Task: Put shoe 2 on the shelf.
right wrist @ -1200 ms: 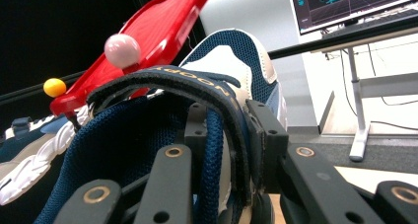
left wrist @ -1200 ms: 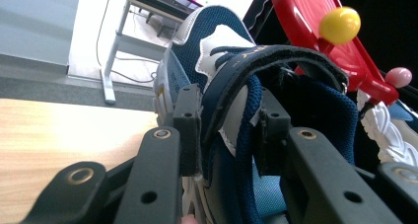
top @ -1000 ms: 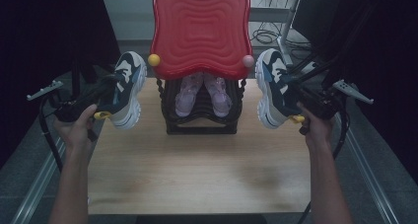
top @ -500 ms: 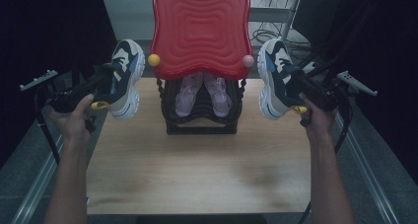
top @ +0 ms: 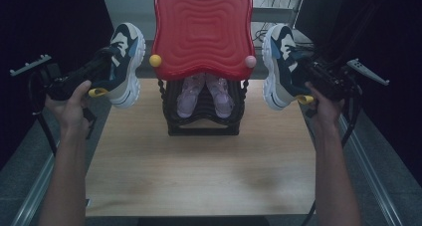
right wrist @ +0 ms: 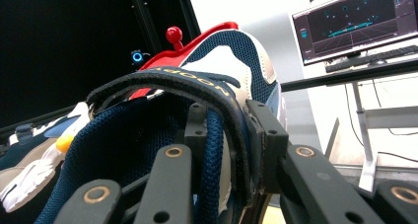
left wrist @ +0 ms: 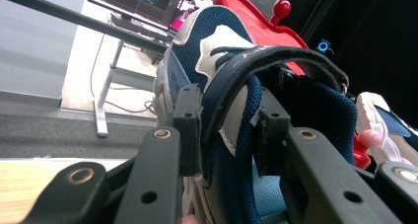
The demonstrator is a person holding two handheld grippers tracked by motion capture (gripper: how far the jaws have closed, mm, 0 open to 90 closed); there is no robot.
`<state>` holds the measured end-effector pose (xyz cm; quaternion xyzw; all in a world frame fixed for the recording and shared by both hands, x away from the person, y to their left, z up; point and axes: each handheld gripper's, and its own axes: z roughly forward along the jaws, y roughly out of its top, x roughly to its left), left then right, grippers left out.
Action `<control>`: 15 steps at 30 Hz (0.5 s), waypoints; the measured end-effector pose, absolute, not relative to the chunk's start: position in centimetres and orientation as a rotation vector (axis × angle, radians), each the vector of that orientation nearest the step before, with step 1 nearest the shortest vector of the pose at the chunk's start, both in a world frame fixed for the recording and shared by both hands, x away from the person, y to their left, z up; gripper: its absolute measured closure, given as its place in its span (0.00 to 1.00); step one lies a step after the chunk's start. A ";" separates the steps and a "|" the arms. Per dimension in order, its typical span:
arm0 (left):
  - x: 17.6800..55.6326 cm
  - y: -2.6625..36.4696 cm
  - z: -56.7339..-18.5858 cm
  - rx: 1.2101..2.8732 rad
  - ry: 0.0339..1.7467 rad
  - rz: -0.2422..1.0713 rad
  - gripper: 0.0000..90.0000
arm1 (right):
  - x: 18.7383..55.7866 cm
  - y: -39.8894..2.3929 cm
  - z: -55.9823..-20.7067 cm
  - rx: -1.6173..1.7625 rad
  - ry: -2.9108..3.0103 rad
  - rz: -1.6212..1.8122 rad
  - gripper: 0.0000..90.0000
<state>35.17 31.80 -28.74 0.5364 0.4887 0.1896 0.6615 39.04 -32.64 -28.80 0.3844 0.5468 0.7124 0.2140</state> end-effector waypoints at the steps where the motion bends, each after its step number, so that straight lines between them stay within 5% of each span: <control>1: 35.3 31.7 -28.5 1.211 1.109 0.430 0.77 | 39.1 -32.6 -28.6 1.067 1.516 1.978 0.82; 15: 35.9 31.3 -26.6 1.205 1.087 0.435 0.77 | 39.9 -31.9 -26.5 1.063 1.509 2.010 0.82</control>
